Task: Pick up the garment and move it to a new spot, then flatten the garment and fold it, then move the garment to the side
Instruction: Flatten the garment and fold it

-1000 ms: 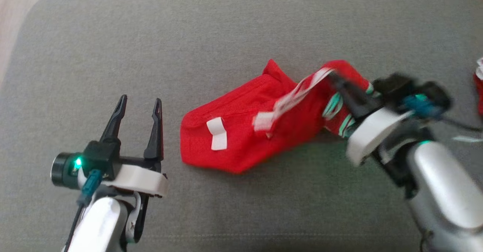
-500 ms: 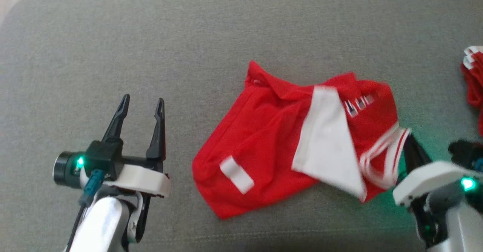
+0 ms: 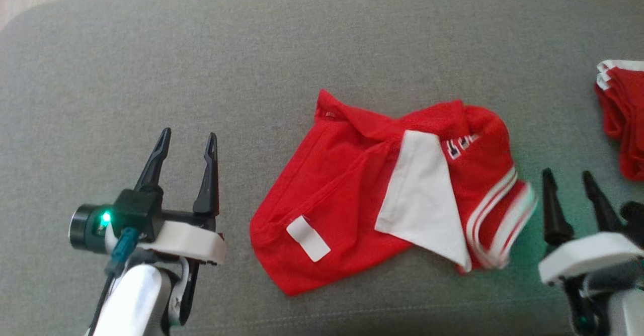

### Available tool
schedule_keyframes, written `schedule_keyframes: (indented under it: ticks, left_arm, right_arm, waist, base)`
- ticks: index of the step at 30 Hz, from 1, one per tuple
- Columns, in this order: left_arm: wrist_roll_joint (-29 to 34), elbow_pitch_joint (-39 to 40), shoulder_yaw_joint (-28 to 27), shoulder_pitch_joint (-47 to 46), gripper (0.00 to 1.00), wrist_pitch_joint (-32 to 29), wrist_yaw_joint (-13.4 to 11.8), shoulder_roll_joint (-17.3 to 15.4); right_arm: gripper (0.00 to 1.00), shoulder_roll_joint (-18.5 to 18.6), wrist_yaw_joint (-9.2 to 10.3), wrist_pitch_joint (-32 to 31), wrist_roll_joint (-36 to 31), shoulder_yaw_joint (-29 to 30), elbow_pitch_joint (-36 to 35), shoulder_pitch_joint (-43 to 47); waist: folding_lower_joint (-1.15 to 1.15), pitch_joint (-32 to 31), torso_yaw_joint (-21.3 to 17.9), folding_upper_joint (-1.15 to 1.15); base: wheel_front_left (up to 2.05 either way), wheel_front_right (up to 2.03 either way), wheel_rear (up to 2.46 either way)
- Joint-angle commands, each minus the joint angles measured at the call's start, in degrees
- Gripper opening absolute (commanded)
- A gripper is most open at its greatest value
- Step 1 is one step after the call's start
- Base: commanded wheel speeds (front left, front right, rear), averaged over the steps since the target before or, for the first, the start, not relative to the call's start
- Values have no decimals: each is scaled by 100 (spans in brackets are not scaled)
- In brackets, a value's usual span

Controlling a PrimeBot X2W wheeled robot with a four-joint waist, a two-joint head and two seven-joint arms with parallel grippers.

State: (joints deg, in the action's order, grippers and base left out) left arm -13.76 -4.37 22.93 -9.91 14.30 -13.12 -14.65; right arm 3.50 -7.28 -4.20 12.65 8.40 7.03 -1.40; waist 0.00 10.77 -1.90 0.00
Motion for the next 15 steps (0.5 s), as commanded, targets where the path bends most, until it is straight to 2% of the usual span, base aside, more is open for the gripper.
schedule_keyframes:
  ticks: [1, 9, 15]
  left_arm:
    - [26, 145, -294, -138, 100, 70, -36, -137]
    - [-31, 128, -322, 126, 100, 70, -100, -178]
    - [-85, 135, -329, 363, 100, 66, -159, -209]
  right_arm:
    - [100, 190, -21, 129, -128, -92, -418, 135]
    - [100, 236, -21, 277, -458, -467, -1624, 529]
    - [100, 167, -21, 163, -412, -951, -1985, 679]
  waist:
    - [0, -76, -16, 0]
    - [0, -386, -33, 0]
    - [0, -578, -17, 0]
  base:
    - [0, 0, 0]
    - [0, 0, 0]
    - [0, 0, 0]
